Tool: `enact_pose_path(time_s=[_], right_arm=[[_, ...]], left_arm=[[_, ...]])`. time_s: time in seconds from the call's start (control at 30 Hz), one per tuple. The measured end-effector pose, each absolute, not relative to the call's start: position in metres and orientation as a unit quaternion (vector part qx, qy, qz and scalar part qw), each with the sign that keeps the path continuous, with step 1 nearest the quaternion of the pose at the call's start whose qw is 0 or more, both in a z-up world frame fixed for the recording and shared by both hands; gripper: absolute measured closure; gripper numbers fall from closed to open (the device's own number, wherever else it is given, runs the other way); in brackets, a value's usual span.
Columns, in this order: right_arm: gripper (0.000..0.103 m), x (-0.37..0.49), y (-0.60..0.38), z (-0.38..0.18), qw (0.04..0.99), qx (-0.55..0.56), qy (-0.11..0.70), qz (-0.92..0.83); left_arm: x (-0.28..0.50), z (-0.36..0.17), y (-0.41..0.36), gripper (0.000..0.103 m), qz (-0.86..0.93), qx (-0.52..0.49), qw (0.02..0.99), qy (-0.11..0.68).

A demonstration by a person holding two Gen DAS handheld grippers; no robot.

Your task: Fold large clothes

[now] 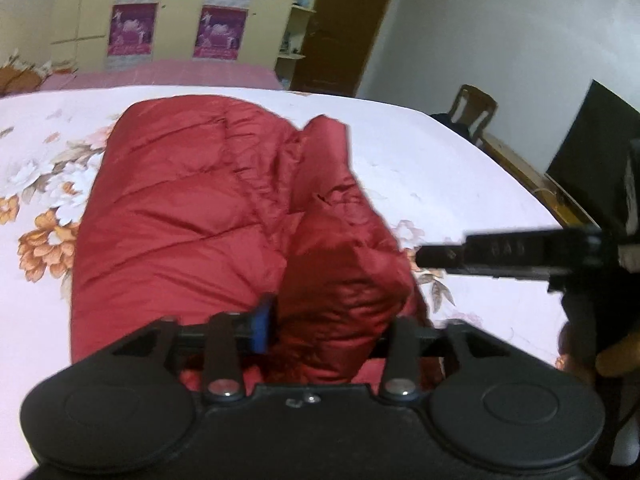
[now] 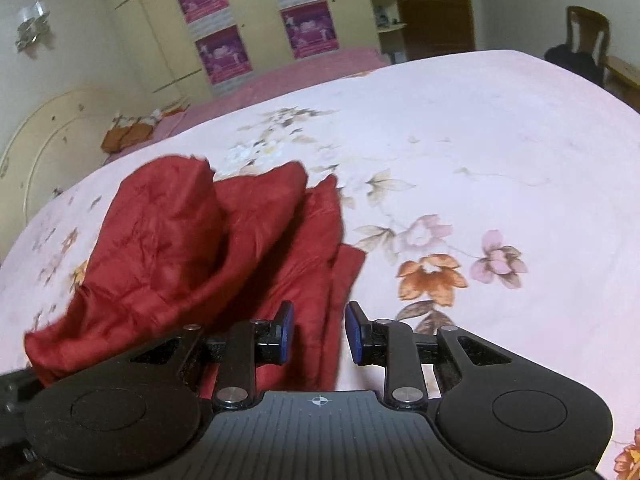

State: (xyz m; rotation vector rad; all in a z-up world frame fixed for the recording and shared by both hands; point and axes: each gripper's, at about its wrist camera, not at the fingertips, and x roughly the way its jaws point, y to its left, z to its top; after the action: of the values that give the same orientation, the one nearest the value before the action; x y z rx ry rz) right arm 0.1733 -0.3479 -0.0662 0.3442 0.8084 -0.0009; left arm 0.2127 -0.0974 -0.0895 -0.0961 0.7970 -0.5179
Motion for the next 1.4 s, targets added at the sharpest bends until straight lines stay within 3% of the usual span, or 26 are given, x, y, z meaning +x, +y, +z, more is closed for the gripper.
enact_pose_path(time_s=[0.03, 0.07, 0.37, 0.63, 0.73, 0.93, 1.1, 1.13, 1.17, 1.37, 1.4], right_arm=[[0.021, 0.170, -0.352, -0.063, 0.907, 0.173, 0.383, -0.003], [0.016, 0.167, -0.354, -0.059, 0.912, 0.175, 0.372, -0.006], [0.016, 0.177, -0.350, -0.039, 0.904, 0.228, 0.358, 0.043], [0.016, 0.198, -0.324, -0.053, 0.875, 0.270, 0.394, 0.080], [0.016, 0.203, -0.321, -0.058, 0.868, 0.280, 0.401, 0.083], [0.016, 0.208, -0.316, -0.062, 0.854, 0.306, 0.410, 0.091], [0.017, 0.204, -0.308, -0.061, 0.864, 0.270, 0.414, 0.093], [0.025, 0.202, -0.308, -0.061, 0.867, 0.264, 0.414, 0.089], [0.050, 0.201, -0.308, -0.062, 0.869, 0.255, 0.415, 0.087], [0.089, 0.191, -0.321, -0.069, 0.875, 0.231, 0.418, 0.073], [0.090, 0.188, -0.324, -0.068, 0.879, 0.226, 0.413, 0.072]], left_arm=[[0.212, -0.086, -0.103, 0.026, -0.258, -0.049, 0.885, 0.384], [0.209, -0.084, -0.104, 0.017, -0.268, -0.051, 0.883, 0.382], [0.186, -0.055, -0.073, 0.016, -0.272, -0.078, 0.889, 0.360], [0.170, -0.040, -0.012, 0.016, -0.191, -0.112, 0.917, 0.332], [0.187, -0.048, 0.002, 0.021, -0.151, -0.114, 0.921, 0.342], [0.212, -0.086, 0.003, 0.046, -0.137, -0.108, 0.907, 0.382], [0.207, -0.091, -0.020, 0.048, -0.176, -0.086, 0.908, 0.370], [0.207, -0.092, -0.023, 0.048, -0.180, -0.084, 0.907, 0.370], [0.207, -0.092, -0.026, 0.048, -0.183, -0.081, 0.907, 0.371], [0.210, -0.093, -0.036, 0.048, -0.196, -0.070, 0.905, 0.371], [0.210, -0.092, -0.038, 0.048, -0.199, -0.069, 0.904, 0.371]])
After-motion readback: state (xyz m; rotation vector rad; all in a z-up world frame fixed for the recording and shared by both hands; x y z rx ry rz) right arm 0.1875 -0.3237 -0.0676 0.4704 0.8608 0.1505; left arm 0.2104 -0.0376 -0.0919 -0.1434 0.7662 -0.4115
